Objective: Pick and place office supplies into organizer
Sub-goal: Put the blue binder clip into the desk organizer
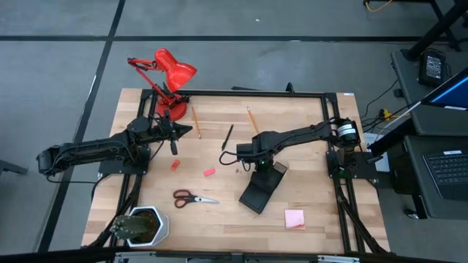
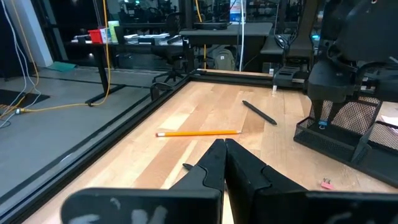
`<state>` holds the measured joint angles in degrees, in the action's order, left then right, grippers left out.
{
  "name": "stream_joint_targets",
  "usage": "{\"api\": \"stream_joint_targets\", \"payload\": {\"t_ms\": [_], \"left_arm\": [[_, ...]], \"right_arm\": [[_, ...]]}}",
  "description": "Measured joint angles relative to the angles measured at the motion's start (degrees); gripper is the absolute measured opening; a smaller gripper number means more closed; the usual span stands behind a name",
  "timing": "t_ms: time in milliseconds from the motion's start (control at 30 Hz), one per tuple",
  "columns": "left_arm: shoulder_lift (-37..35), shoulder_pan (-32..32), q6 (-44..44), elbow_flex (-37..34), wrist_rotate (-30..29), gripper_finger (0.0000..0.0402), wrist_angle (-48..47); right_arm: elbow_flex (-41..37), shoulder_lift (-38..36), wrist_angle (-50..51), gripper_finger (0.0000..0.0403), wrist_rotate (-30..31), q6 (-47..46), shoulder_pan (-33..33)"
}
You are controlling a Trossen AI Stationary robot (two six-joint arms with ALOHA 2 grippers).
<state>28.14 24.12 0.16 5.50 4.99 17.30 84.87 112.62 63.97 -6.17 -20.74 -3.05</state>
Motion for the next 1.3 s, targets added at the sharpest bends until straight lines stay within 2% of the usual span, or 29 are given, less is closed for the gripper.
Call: {"api": "stream_joint_targets", "payload": {"t_ms": [1133, 1300], "left_arm": [[0.0, 0.0, -0.5, 0.0, 0.0, 0.0003, -0.4], [0.0, 0.0, -0.5, 0.0, 0.0, 0.0003, -0.4]], "right_arm": [[-0.1, 2.3, -1.5, 0.0053, -1.0, -1.8, 0.0], [-0.1, 2.3, -1.5, 0.0069, -1.0, -1.5, 0.0]]}}
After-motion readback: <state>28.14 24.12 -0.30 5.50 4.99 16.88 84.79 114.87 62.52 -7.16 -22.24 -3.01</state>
